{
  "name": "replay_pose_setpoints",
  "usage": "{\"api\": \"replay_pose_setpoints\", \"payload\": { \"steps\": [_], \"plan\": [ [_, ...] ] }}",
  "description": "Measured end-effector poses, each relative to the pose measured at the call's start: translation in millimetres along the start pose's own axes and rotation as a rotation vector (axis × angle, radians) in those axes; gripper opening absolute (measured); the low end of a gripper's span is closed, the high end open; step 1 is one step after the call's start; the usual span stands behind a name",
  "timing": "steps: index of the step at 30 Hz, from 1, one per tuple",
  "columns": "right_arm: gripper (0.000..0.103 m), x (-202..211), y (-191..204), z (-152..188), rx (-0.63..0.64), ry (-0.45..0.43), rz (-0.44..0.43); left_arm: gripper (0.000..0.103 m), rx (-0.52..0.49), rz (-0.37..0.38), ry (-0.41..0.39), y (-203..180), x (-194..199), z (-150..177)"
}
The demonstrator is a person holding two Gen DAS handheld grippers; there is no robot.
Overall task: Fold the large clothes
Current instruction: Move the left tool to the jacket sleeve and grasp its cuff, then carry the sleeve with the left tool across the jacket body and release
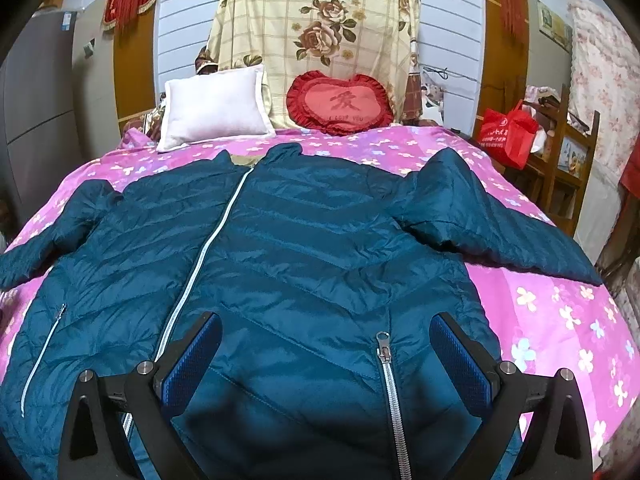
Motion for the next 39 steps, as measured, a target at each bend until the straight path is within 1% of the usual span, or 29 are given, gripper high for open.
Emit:
{"api": "replay_pose_setpoints", "payload": {
  "steps": [1,3,5,6,7,8,10,12,14,15,16,17,18,19,20,21,23,25,26,27,28,31,32,34,36,37,38,39],
  "plan": [
    [0.103,0.0,-0.5,0.0,-0.004,0.001,-0.001,0.103,0.033,-0.020,0.009,20.9,-7.1,2.0],
    [0.103,-0.3,-0.6,0.2,-0.009,0.003,-0.006,0.103,0.088,-0.037,0.024,50.0,-19.0,7.0],
    [0.103,-1.4,-0.3,0.5,-0.007,0.007,-0.008,0.103,0.141,-0.024,0.054,70.3,-34.2,12.0],
    [0.103,-2.1,0.4,0.9,-0.005,0.008,-0.007,0.103,0.159,0.004,0.074,75.5,-43.0,12.8],
    [0.103,-3.2,1.1,1.1,-0.002,0.012,-0.006,0.102,0.165,0.040,0.092,76.9,-52.5,11.8],
    [0.103,-4.2,1.8,1.2,0.002,0.015,-0.005,0.102,0.160,0.056,0.099,76.1,-56.3,10.6],
    [0.103,-5.7,3.8,2.1,0.008,0.019,-0.004,0.102,0.133,0.076,0.102,69.9,-64.1,4.0],
    [0.103,-6.1,4.4,2.9,0.010,0.021,-0.001,0.102,0.113,0.080,0.091,61.4,-67.6,-4.5],
    [0.103,-6.2,3.9,3.5,0.008,0.024,0.000,0.090,0.110,0.099,0.087,53.9,-70.4,-11.1],
    [0.103,-6.4,4.2,3.6,0.007,0.024,0.002,0.075,0.115,0.105,0.092,50.7,-71.4,-13.9],
    [0.103,-6.6,4.2,3.9,0.006,0.025,0.002,0.054,0.127,0.121,0.094,48.9,-72.8,-16.0],
    [0.103,-6.6,4.2,4.2,0.005,0.026,0.002,0.044,0.139,0.140,0.094,44.6,-75.0,-18.7],
    [0.103,-6.9,4.2,4.3,0.005,0.026,0.002,0.032,0.147,0.151,0.085,41.9,-72.6,-20.3],
    [0.103,-7.4,4.1,4.3,0.004,0.027,0.001,0.026,0.147,0.142,0.066,39.6,-68.5,-22.0],
    [0.103,-7.8,4.2,4.5,0.005,0.029,0.000,0.024,0.147,0.141,0.050,36.9,-65.4,-23.9],
    [0.103,-8.3,4.1,4.5,0.005,0.030,-0.001,0.022,0.147,0.156,0.019,34.0,-59.7,-25.7],
    [0.103,-8.5,4.2,4.7,0.007,0.033,-0.002,0.022,0.149,0.211,-0.041,29.7,-50.4,-28.9],
    [0.103,-8.3,4.3,4.7,0.008,0.033,-0.003,0.022,0.162,0.304,-0.104,28.1,-41.3,-30.8],
    [0.103,-7.9,4.0,4.7,0.008,0.032,-0.004,0.022,0.164,0.331,-0.111,26.9,-41.3,-31.9],
    [0.103,-8.2,4.1,4.3,0.007,0.032,-0.004,0.022,0.161,0.359,-0.108,25.4,-43.2,-32.1],
    [0.103,-8.3,4.2,4.2,0.006,0.032,-0.004,0.022,0.156,0.369,-0.103,24.1,-45.4,-32.8],
    [0.103,-8.4,4.4,4.3,0.006,0.035,-0.004,0.026,0.159,0.369,-0.076,24.4,-58.0,-35.8],
    [0.103,-8.1,4.4,4.3,0.005,0.035,-0.003,0.029,0.173,0.364,-0.061,26.8,-63.2,-36.2],
    [0.103,-8.5,4.6,4.4,0.007,0.035,-0.002,0.045,0.208,0.344,-0.025,32.2,-73.9,-36.0],
    [0.103,-8.1,4.5,4.4,0.008,0.038,-0.001,0.045,0.244,0.336,0.005,37.5,-82.1,-31.7],
    [0.103,-7.9,4.6,4.3,0.008,0.038,0.000,0.036,0.260,0.342,0.012,39.3,-84.1,-30.6],
    [0.103,-7.7,4.8,4.0,0.009,0.038,0.000,0.026,0.272,0.332,0.009,42.3,-84.0,-28.6],
    [0.103,-8.2,4.9,3.8,0.008,0.038,0.000,0.020,0.291,0.350,0.007,44.0,-82.5,-28.3]
  ]
}}
Point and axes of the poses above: each gripper's, at about its wrist camera, not at the fingertips, and x roughly against the way its jaws point, y to its left, z to its underside, the point moved 4 cm from there along -x, roughly the way its jaws point, and after that the axes turned 2 degrees about -x, right-handed, at the moved point
